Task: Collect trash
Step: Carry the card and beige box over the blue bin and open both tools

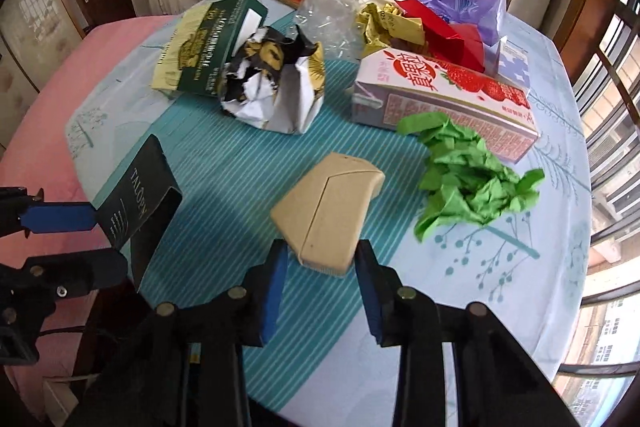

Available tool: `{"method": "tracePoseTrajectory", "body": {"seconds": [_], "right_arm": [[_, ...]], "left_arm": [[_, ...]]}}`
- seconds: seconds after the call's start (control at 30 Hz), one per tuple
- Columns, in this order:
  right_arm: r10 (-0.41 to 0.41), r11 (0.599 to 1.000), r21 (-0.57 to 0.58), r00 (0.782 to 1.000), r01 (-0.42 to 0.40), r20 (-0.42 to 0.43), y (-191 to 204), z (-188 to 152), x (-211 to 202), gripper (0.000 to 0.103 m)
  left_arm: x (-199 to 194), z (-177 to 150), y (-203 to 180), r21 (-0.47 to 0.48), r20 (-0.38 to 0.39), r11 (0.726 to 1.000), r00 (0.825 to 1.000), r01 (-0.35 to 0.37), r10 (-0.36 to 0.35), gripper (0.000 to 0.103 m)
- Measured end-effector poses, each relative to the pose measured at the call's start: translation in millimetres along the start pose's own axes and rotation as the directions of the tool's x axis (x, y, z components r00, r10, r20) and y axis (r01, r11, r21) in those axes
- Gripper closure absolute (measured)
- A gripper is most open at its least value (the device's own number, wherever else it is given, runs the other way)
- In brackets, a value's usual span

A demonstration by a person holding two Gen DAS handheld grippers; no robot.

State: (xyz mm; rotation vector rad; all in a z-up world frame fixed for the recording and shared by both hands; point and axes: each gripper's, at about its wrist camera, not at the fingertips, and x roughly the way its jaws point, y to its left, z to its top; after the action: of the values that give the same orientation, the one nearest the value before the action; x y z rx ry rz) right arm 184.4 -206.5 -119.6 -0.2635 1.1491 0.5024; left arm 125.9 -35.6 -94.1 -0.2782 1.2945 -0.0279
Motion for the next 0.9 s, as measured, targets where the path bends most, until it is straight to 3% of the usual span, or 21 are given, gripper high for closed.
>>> {"method": "tracePoseTrajectory", "body": {"seconds": [0.33, 0.6, 0.63, 0.7, 0.9], "right_arm": [[0.074, 0.989, 0.124, 0.997, -0.078, 0.037, 18.0, -32.4, -42.6, 0.072], [0.092, 0.981, 0.171, 0.995, -0.096, 0.033, 72.5, -83.5, -60.6, 0.073], [0.094, 0.98, 0.172, 0.995, -0.098, 0.031, 77.4, -88.7, -60.5, 0.075], [0.116, 0.977, 0.179, 0.993, -0.116, 0.013, 94.4, -105.5, -56.5, 0.102], [0.116, 0.972, 0.213, 0.991, -0.101, -0.061, 120.6, -154.6, -2.1, 0.103]], "left_arm": [[-28.0, -42.2, -1.5, 0.037, -0.004, 0.998, 0.999, 0.041, -0.041, 0.048], [-37.3, -107.7, 31.4, 0.049, -0.041, 0.996, 0.996, 0.075, -0.073, 0.048], [-35.3, -115.7, 35.2, 0.05, -0.049, 0.996, 0.996, 0.076, -0.074, 0.048], [-27.2, -130.6, 43.9, 0.048, -0.071, 0.995, 0.994, 0.082, -0.078, 0.048], [34.8, -170.4, 69.3, 0.064, -0.164, 0.996, 0.985, 0.06, -0.048, 0.047]]}}
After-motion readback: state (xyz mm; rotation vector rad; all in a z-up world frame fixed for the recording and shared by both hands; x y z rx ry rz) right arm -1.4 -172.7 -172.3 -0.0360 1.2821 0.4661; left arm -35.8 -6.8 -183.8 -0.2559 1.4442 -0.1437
